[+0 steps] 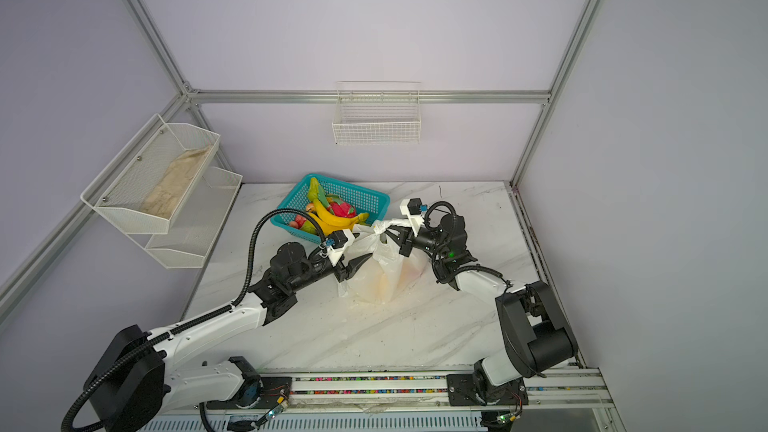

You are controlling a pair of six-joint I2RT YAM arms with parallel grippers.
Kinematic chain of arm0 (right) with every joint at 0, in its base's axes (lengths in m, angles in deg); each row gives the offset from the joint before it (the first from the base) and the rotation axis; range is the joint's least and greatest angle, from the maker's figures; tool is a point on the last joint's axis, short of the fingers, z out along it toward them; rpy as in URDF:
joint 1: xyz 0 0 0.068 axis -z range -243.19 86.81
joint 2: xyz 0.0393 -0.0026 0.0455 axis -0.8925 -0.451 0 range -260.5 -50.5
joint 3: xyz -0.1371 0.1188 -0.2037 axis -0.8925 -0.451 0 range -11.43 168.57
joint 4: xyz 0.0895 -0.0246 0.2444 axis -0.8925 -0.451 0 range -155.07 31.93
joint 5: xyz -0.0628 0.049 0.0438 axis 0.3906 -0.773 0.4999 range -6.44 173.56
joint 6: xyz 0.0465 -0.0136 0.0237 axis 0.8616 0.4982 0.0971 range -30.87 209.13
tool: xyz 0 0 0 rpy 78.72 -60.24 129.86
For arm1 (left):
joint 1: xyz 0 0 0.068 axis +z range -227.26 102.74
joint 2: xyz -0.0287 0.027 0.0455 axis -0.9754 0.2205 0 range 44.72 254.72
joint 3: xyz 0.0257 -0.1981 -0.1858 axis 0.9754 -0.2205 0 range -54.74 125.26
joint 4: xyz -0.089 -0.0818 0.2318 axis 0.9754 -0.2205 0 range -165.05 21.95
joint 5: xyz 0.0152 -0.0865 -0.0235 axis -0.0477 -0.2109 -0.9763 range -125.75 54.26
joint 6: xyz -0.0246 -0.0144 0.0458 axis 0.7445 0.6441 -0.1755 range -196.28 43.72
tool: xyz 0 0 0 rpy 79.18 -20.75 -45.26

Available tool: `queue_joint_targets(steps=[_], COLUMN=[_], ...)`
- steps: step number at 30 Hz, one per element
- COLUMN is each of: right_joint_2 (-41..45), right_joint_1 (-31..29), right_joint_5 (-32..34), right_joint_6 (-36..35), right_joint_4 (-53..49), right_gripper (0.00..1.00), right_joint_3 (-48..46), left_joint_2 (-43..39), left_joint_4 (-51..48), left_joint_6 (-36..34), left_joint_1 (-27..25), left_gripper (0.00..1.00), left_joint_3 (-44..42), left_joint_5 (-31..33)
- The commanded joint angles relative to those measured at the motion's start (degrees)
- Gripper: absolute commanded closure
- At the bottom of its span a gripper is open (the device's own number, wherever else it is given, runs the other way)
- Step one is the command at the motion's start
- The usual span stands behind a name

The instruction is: Place the fake fruits into the plastic bag and tie a complex knot

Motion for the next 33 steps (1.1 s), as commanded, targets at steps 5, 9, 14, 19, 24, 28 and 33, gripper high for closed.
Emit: queue_joint_targets(steps=[5, 9, 14, 19, 24, 28, 33], right_joint_2=[2.2, 2.6, 3.7, 5.5, 6.5, 8.0, 8.7], right_joint_1=[2.7, 3.9, 4.5, 4.8, 4.7, 4.3, 3.0], right_joint_5=[-1.7, -3.1, -5.0, -5.2, -3.9, -2.8, -1.0], right_joint_6=[0.0, -2.9, -4.7, -6.8, -8.8, -8.6, -9.2], right_joint_4=[-1.6, -8.2, -12.4, -15.9, -19.4, -18.9, -19.8], right_gripper=[1.0, 1.0, 1.0, 1.0, 1.0, 1.0, 1.0], right_joint_3=[4.4, 7.3, 7.4, 5.1, 3.4, 1.9, 1.3], left_joint_2=[4.4, 6.2, 8.7, 10.2, 2.9, -5.8, -12.9], left_joint_4=[2.6, 8.9, 11.7, 13.5, 11.5, 2.5, -7.8], left_joint_6=[2.3, 5.9, 6.7, 7.3, 6.8, 5.9, 1.6], left_joint_1=[0.0, -2.1, -5.4, -6.9, -7.0, -6.9, -6.0], left_gripper=[0.64, 0.71, 0.72, 0.71, 0.6, 0.55, 0.57], left_joint_3=[2.5, 2.7, 3.8, 3.3, -0.2, 0.3, 3.2], left_joint_5=[-8.5, -10.4, -9.7, -9.4, -8.2, -2.8, 6.3])
